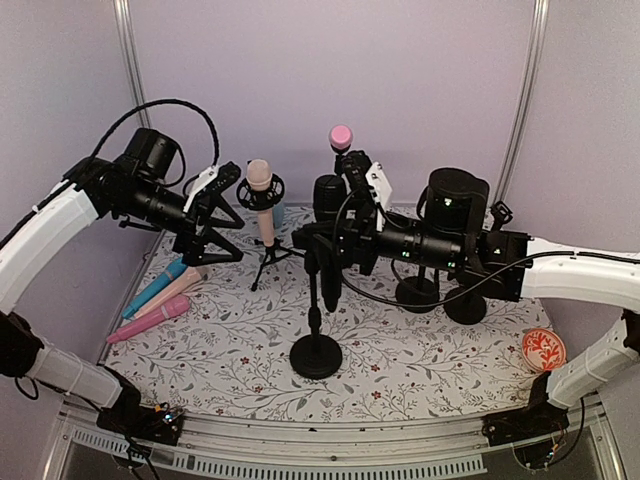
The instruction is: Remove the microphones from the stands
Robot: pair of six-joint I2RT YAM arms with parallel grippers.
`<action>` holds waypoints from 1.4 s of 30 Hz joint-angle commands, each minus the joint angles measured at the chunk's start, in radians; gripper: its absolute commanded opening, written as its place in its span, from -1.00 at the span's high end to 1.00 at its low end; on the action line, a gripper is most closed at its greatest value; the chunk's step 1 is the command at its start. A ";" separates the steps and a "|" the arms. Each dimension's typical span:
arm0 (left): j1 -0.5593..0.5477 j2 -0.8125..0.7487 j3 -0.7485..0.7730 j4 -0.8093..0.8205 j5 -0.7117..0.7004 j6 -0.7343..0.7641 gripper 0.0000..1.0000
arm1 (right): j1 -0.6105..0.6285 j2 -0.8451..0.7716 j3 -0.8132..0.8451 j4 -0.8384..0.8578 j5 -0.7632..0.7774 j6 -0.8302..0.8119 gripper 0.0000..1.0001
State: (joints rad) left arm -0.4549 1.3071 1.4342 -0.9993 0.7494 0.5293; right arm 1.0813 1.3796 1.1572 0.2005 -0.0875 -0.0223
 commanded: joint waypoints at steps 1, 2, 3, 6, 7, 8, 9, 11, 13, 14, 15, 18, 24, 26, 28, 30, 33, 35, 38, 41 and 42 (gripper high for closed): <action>-0.065 0.052 0.081 0.026 0.007 -0.003 -0.97 | 0.010 0.025 0.025 0.219 -0.014 -0.039 1.00; -0.075 0.063 0.092 0.026 0.010 0.005 -0.98 | 0.013 0.032 0.028 0.239 -0.035 -0.044 1.00; -0.084 0.071 0.102 0.027 0.014 0.015 -0.98 | 0.013 0.042 0.030 0.255 -0.057 -0.054 1.00; -0.104 0.087 0.123 0.027 0.021 0.055 -0.98 | 0.014 0.067 0.032 0.293 -0.134 -0.088 1.00; -0.109 0.090 0.127 0.028 0.022 0.072 -0.98 | 0.014 0.074 0.032 0.301 -0.154 -0.094 1.00; -0.113 0.093 0.129 0.027 0.026 0.089 -0.98 | 0.014 0.082 0.033 0.304 -0.175 -0.103 1.00; -0.119 0.097 0.128 0.028 0.027 0.110 -0.98 | 0.014 0.090 0.033 0.305 -0.203 -0.109 1.00; -0.127 0.104 0.126 0.033 0.036 0.155 -0.98 | 0.014 0.102 0.030 0.311 -0.238 -0.121 1.00; -0.137 0.114 0.126 0.043 0.050 0.191 -0.98 | 0.013 0.108 0.025 0.313 -0.260 -0.122 1.00; -0.139 0.118 0.126 0.042 0.064 0.215 -0.98 | 0.014 0.108 0.020 0.313 -0.272 -0.121 1.00; -0.145 0.121 0.125 0.042 0.079 0.238 -0.98 | 0.013 0.109 0.016 0.313 -0.283 -0.120 1.00; -0.163 0.136 0.127 0.032 0.114 0.300 -0.98 | 0.014 0.110 0.008 0.312 -0.300 -0.116 1.00; -0.183 0.196 0.188 -0.024 0.137 0.343 -0.83 | 0.012 0.131 0.029 0.293 -0.331 -0.117 1.00; -0.184 0.214 0.208 -0.048 0.136 0.345 -0.66 | 0.012 0.135 0.039 0.286 -0.330 -0.121 0.95; -0.185 0.225 0.211 -0.064 0.136 0.346 -0.53 | 0.012 0.138 0.044 0.280 -0.329 -0.127 0.93; -0.185 0.227 0.204 -0.076 0.136 0.351 -0.43 | 0.012 0.141 0.044 0.267 -0.326 -0.137 0.92; -0.184 0.223 0.194 -0.086 0.137 0.363 -0.31 | 0.012 0.144 0.044 0.248 -0.320 -0.150 0.91; -0.185 0.218 0.193 -0.092 0.137 0.374 -0.25 | 0.012 0.146 0.044 0.240 -0.320 -0.156 0.91; -0.185 0.217 0.198 -0.099 0.133 0.389 -0.15 | 0.012 0.147 0.069 0.230 -0.319 -0.163 0.91; -0.185 0.223 0.200 -0.110 0.133 0.399 -0.07 | 0.012 0.151 0.093 0.219 -0.317 -0.169 0.91; -0.185 0.226 0.203 -0.112 0.137 0.401 -0.05 | 0.011 0.152 0.100 0.213 -0.318 -0.171 0.91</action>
State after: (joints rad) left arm -0.6304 1.5253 1.6192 -1.0916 0.8795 0.9043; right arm 1.0866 1.5295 1.1881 0.3771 -0.3954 -0.1635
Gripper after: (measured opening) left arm 0.542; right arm 0.415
